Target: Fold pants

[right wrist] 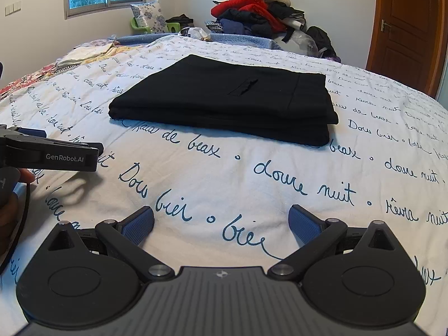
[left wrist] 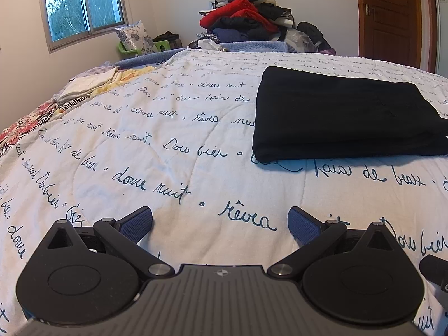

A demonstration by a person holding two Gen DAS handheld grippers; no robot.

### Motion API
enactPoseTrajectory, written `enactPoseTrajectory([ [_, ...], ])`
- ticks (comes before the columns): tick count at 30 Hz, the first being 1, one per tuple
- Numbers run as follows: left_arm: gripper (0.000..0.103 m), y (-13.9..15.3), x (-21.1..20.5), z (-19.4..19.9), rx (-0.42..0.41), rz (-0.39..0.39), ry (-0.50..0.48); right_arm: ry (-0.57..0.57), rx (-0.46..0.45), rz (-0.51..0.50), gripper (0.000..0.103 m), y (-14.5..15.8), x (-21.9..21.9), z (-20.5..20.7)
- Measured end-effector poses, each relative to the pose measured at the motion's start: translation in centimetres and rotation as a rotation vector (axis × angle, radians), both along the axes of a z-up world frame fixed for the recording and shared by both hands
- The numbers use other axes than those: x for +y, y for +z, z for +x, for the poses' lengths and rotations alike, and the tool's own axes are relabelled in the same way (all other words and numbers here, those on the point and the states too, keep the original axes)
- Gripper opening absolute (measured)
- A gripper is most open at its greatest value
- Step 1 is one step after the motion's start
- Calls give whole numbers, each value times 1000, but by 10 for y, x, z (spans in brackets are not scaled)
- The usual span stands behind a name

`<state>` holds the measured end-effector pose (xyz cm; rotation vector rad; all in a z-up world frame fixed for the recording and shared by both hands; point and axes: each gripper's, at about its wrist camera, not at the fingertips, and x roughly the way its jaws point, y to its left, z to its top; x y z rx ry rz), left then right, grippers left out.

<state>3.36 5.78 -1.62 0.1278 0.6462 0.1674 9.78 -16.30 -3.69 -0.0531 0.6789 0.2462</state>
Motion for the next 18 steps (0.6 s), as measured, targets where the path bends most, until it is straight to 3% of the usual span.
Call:
enactPoseTrajectory([
  [18, 103, 0, 1, -2, -5, -3, -7, 5, 6, 0, 103, 0, 4, 5],
])
